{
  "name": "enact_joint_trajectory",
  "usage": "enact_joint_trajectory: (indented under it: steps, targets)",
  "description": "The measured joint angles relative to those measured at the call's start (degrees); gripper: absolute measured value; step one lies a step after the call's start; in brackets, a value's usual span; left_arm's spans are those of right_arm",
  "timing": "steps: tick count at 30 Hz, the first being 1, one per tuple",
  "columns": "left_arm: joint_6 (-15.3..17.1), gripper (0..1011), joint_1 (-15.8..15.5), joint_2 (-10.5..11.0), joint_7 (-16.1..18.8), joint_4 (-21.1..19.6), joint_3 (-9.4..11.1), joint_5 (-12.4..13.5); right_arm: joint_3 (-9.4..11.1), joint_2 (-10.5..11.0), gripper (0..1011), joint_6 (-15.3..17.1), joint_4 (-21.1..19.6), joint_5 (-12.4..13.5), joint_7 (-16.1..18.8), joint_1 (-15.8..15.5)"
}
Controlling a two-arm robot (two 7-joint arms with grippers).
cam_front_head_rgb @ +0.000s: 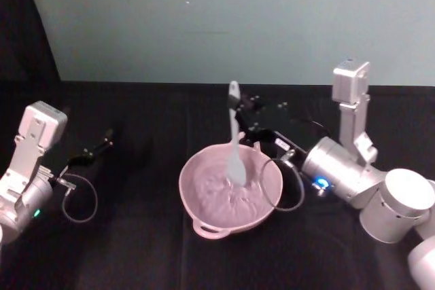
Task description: Use the one hand to pick up the spoon and stir the clear water in the bowl.
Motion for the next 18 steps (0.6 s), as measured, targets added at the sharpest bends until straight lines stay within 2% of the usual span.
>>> enact_joint_trajectory:
  steps: [8,14,18]
  targets:
    - [0.00,1005,0.00,0.00,0.00,0.00,0.00,0.00,2.16,2.23,116,0.47,-2.59,-0.12,-0.53,-2.16]
    - [0.00,1005,0.00,0.00,0.00,0.00,0.00,0.00,2.25,2.83,117,1.09,-5.07,-0.12,-0.48,-3.72]
    - [0.00,1005,0.00,0.00,0.00,0.00,0.00,0.00,1.36,2.65,116,1.41,-6.75,-0.03,0.01,-4.66]
